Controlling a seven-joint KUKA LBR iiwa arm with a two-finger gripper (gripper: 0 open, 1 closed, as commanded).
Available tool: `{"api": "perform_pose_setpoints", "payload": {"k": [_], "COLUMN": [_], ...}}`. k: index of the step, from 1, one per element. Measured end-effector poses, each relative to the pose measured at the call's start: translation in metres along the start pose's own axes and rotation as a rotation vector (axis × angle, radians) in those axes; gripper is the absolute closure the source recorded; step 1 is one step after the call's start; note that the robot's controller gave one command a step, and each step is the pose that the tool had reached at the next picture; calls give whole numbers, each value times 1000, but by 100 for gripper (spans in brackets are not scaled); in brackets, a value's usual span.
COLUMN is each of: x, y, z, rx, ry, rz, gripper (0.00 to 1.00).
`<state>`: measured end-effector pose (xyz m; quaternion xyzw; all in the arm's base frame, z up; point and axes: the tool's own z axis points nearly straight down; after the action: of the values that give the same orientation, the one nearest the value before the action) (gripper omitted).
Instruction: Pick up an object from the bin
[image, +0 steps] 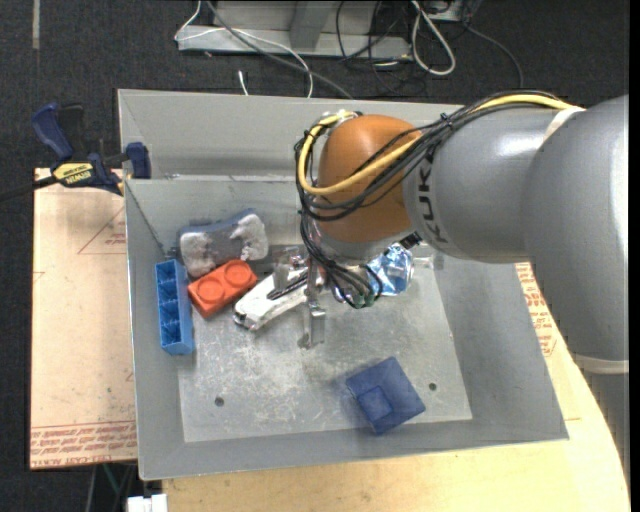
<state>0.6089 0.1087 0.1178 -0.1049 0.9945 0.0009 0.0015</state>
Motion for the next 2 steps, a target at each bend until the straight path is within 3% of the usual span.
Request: {"api": "perform_pose_setpoints", "payload": {"k": [1,2], "x": [-20,-1], "y": [3,-13], "z": [-20,15], "rx": [1,-1], "ry": [-6,6], "rz": [-311,-24], "gripper": [0,0]}}
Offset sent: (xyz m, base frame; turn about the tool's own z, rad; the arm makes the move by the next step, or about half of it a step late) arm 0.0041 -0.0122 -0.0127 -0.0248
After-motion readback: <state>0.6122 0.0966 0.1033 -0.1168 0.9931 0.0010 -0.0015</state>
